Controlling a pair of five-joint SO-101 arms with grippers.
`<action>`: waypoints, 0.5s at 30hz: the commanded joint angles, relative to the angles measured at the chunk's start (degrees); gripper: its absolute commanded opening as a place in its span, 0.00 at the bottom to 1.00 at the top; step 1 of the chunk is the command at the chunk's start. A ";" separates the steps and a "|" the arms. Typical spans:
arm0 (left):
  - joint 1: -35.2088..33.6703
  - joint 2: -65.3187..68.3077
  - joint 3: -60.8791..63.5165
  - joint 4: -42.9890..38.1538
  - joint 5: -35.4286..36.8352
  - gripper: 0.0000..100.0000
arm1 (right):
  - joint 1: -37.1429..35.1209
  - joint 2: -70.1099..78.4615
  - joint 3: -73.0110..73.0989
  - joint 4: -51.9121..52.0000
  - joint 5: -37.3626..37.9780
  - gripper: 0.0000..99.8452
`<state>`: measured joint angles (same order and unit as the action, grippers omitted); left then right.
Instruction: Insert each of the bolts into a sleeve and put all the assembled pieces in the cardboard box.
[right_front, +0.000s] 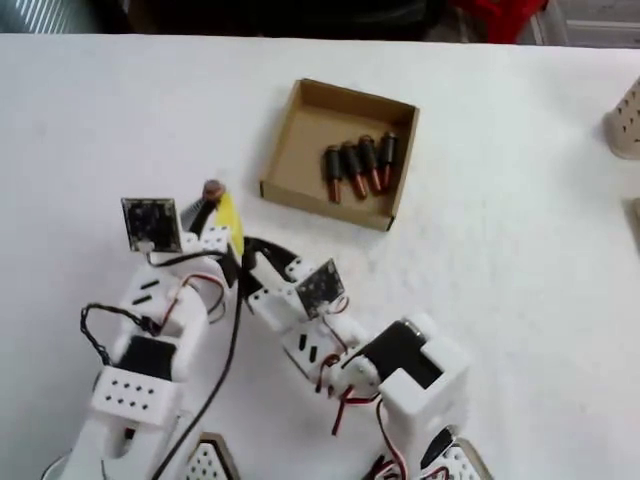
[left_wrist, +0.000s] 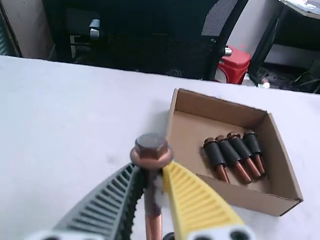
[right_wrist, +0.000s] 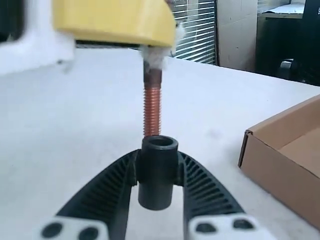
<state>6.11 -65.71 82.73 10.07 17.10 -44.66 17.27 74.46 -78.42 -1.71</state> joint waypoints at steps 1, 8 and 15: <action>0.75 -1.63 -5.54 5.10 0.79 0.02 | -0.31 -0.22 -0.44 -1.10 -0.35 0.02; 3.47 -1.63 -6.59 4.84 0.79 0.02 | -0.40 -0.22 -0.53 -0.57 -0.35 0.02; 3.38 -1.54 -9.58 4.84 3.69 0.02 | -0.40 -0.22 -1.41 1.27 -0.35 0.02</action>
<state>8.75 -65.71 77.27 15.34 18.24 -44.84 17.27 74.46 -77.19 -1.80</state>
